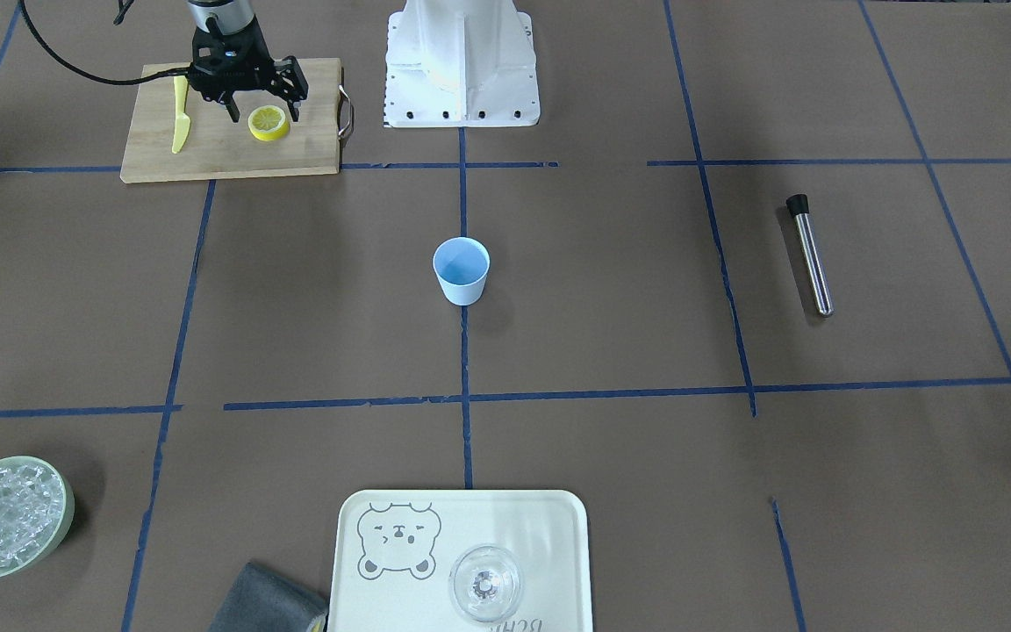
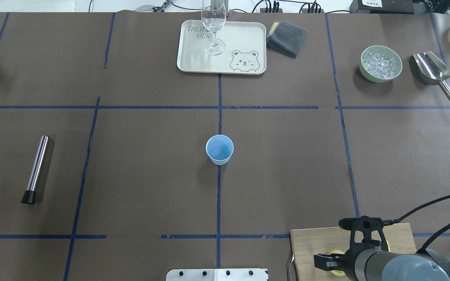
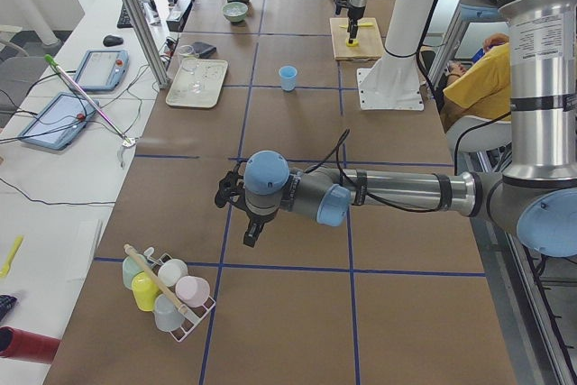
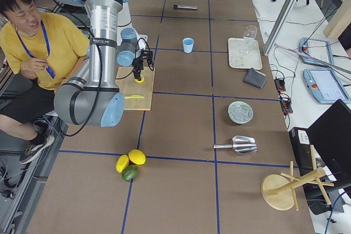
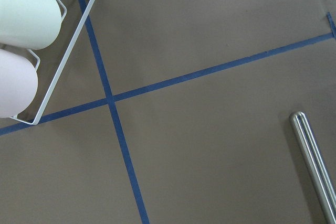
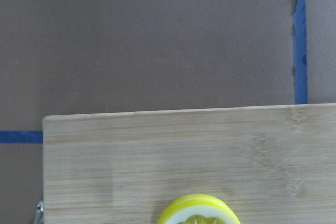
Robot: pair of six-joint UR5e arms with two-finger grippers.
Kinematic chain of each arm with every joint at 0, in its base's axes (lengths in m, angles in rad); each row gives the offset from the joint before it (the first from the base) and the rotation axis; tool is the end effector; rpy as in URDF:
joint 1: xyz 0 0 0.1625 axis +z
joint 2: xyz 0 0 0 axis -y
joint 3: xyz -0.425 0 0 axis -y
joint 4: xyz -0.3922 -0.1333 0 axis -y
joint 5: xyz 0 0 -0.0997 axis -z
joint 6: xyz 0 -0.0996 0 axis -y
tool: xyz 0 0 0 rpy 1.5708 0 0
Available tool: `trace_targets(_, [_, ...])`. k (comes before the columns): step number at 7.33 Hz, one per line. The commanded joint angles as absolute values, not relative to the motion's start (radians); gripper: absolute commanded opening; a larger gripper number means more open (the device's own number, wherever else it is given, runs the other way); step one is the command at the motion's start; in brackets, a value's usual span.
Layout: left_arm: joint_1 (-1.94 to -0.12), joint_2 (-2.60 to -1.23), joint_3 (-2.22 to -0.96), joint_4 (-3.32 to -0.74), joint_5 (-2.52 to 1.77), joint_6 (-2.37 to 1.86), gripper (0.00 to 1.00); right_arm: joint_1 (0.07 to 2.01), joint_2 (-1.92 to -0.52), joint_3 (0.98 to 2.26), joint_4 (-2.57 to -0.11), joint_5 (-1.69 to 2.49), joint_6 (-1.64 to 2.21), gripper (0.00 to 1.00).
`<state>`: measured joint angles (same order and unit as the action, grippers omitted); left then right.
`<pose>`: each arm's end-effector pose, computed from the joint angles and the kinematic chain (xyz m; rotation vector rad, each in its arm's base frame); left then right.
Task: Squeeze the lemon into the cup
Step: 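Move the right gripper down over the lemon slice on the cutting board, then grasp the lemon slice with the right gripper and lift it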
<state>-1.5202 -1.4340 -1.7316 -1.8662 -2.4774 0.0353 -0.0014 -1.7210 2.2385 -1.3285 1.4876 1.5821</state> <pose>-0.0321 -0.4503 0.6011 0.2907 0.9021 0.2241 -0.4181 -0.1410 0.3920 0.0743 -0.7599 0.0410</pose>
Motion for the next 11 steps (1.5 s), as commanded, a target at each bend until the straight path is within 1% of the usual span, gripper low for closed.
trace_targets(1, [-1.52, -1.434, -1.732, -1.867, -2.477, 0.035, 1.0, -0.005, -1.717, 2.203, -1.333, 1.486, 1.585, 0.99])
trace_targets(3, [-1.52, -1.434, -1.733, -1.867, -2.477, 0.035, 1.0, -0.006, -1.717, 2.189, -1.331, 1.494, 1.588, 0.96])
trace_targets(4, [-1.52, -1.437, -1.735, -1.867, -2.477, 0.035, 1.0, -0.005, -1.717, 2.192, -1.33, 1.497, 1.589, 0.89])
trace_targets(5, [-1.52, -1.437, -1.733, -1.867, -2.477, 0.035, 1.0, -0.005, -1.718, 2.194, -1.33, 1.502, 1.589, 0.87])
trace_targets(8, [-1.52, -1.437, -1.733, -1.867, -2.477, 0.035, 1.0, -0.028, -1.721, 2.198, -1.33, 1.503, 1.614, 0.87])
trace_targets(9, [-1.52, -1.437, -1.733, -1.867, -2.477, 0.035, 1.0, -0.029, -1.721, 2.198, -1.33, 1.503, 1.618, 0.86])
trace_targets(11, [-1.52, -1.437, -1.735, -1.867, -2.477, 0.034, 1.0, -0.028, -1.721, 2.207, -1.33, 1.503, 1.62, 0.59])
